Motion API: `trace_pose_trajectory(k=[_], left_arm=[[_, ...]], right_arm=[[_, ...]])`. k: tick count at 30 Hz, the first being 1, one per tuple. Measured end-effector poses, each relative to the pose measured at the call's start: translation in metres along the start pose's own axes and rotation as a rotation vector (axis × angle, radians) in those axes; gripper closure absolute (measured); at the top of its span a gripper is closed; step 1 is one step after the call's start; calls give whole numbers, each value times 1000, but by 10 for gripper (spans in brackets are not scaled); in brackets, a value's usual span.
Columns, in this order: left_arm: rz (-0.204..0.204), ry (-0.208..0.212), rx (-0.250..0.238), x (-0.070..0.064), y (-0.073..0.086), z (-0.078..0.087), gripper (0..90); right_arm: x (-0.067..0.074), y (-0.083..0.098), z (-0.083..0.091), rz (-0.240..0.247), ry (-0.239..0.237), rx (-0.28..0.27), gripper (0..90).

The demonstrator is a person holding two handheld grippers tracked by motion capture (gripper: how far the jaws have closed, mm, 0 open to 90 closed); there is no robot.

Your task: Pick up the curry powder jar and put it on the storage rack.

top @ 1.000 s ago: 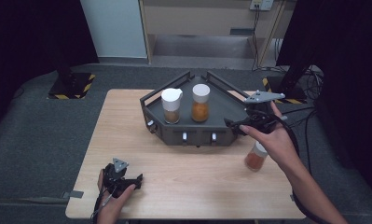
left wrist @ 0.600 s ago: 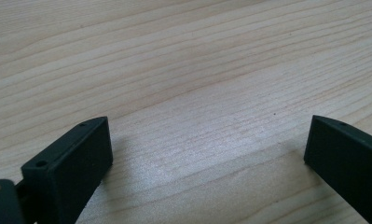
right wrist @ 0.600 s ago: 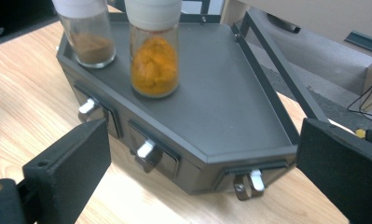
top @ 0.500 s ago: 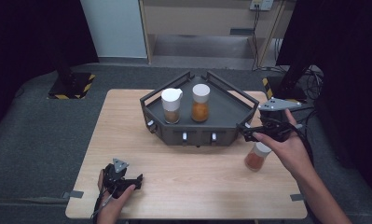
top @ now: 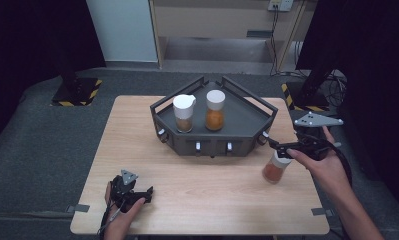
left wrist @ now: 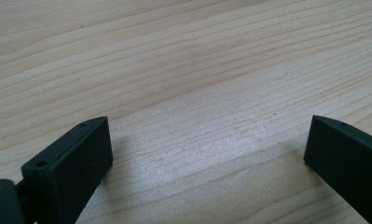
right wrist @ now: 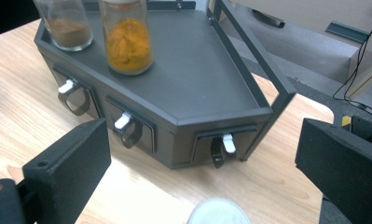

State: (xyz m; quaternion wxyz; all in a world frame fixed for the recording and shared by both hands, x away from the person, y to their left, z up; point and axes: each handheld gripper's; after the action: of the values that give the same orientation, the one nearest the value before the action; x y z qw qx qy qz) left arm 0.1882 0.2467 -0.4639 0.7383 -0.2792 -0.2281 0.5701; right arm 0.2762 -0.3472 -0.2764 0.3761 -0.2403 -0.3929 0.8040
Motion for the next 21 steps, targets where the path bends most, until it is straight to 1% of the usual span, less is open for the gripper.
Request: trace_pose_trajectory(k=[5, 9, 10, 13, 17, 21], left_arm=[[0, 0, 0, 0, 0, 0, 0], [0, -1, 0, 0, 0, 0, 0], [1, -1, 0, 0, 0, 0, 0], [1, -1, 0, 0, 0, 0, 0], [2, -2, -1, -1, 0, 0, 0], [2, -2, -1, -1, 0, 0, 0]], right_arm=[[-3, 8, 2, -11, -1, 6, 34], [-4, 12, 3, -14, -9, 9, 34], [-4, 13, 3, -8, -12, 13, 34], [-5, 18, 5, -18, -19, 2, 33], [-5, 23, 4, -15, -17, 14, 33], [-6, 28, 5, -25, -12, 19, 33]])
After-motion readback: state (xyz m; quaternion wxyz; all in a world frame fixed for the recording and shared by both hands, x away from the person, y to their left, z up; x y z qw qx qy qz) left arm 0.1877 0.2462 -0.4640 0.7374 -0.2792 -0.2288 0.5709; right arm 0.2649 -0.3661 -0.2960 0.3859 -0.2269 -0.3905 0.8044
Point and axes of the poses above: each handheld gripper's, and its own axes: z roughly backward along the jaws, y roughly out of its underside, x roughly to its left, and after that the axes turned 3 degrees about x, right-handed
